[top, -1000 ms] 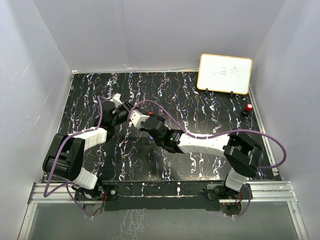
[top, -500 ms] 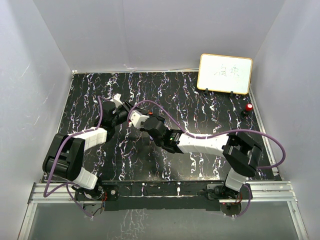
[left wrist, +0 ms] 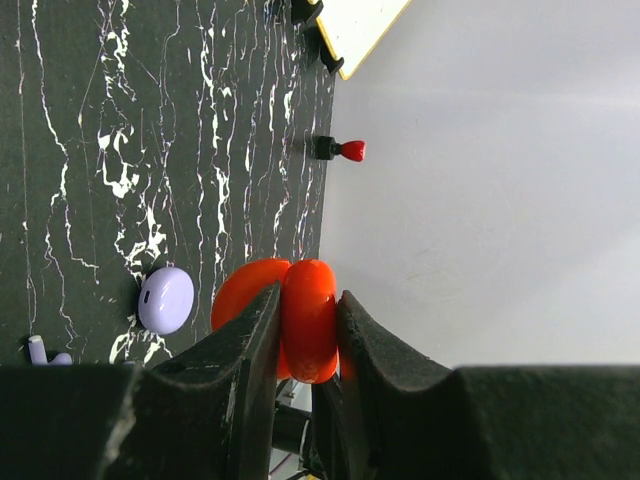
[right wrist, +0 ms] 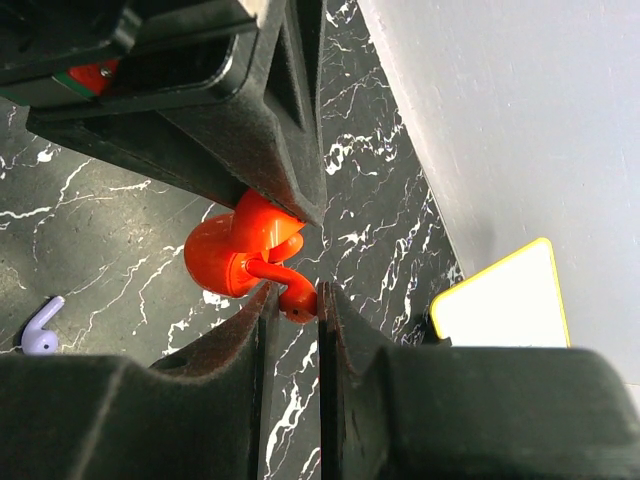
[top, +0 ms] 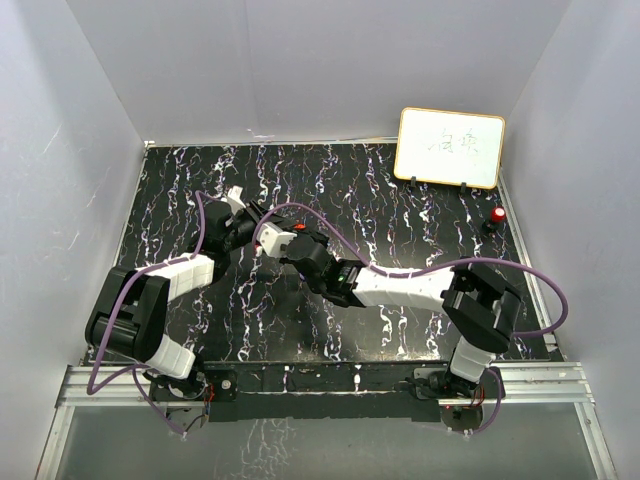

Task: Insert the wireless bluetooth earbuds into the charging case
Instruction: Place the earbud in the charging case.

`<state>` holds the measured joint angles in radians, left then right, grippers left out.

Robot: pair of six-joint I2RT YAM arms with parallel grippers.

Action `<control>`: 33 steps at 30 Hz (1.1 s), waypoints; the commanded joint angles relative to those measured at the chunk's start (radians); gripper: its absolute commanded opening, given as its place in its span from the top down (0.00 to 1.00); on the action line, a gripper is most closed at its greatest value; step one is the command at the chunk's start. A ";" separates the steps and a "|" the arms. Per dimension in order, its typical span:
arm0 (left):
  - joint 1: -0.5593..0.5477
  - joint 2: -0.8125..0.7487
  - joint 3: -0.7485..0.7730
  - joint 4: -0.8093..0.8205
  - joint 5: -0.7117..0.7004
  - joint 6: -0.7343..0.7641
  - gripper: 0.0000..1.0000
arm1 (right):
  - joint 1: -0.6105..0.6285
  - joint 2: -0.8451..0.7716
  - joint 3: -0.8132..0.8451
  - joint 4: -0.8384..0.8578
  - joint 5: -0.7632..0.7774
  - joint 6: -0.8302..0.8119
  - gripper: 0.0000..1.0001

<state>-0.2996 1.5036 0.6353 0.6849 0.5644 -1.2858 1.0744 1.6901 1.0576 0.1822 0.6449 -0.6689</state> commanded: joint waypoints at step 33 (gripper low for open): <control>-0.015 -0.009 0.056 0.005 0.009 -0.004 1.00 | 0.037 0.016 0.055 0.061 0.013 -0.054 0.96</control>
<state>-0.3080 1.5036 0.6483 0.6716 0.5629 -1.2827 1.0943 1.6974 1.0588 0.1883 0.6640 -0.7288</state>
